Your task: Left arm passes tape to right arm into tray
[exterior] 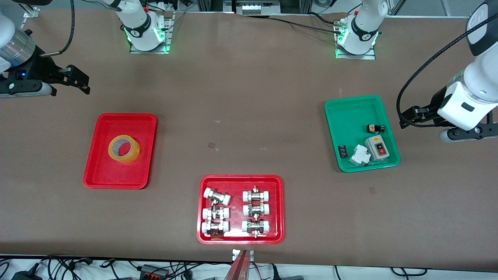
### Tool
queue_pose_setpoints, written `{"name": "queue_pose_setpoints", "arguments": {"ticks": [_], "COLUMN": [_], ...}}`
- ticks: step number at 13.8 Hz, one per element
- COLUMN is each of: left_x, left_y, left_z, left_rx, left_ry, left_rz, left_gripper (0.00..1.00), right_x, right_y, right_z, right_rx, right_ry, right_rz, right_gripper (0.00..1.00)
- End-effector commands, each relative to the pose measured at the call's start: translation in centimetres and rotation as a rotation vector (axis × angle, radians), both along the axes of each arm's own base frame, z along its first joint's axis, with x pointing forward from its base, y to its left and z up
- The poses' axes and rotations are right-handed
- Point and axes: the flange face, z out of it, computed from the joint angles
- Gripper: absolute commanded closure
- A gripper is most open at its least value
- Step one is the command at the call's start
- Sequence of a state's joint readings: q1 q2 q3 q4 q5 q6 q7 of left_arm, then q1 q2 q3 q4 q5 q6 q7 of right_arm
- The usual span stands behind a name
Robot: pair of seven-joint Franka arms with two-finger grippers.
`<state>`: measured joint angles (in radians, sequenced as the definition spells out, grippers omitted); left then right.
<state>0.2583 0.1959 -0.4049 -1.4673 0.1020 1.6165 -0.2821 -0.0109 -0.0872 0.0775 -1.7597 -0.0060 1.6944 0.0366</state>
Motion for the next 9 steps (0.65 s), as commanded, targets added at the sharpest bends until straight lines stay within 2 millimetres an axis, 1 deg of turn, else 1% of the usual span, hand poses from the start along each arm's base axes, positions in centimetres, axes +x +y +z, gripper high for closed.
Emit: {"name": "queue_pose_setpoints", "arguments": {"ticks": [1,3,9], "left_x": [0.26,0.06,0.13], "left_y": [-0.03,0.02,0.13], "left_z": [0.35,-0.15,-0.22], "left_rx": [-0.005,-0.003,-0.012], "left_ry": [0.011,0.031,0.03], "left_rz": [-0.007,-0.005,-0.002], "left_gripper": [0.0,0.0,0.0], "right_x": [1.21,1.15,1.25], "right_y": [0.2,0.16,0.06], "right_z": [1.39,1.47,1.58], "right_rx": [0.003,0.008,0.007], "right_ry": [0.002,0.001,0.0], "right_rz": [-0.044,-0.107,-0.104], "right_gripper": [0.0,0.0,0.0]}}
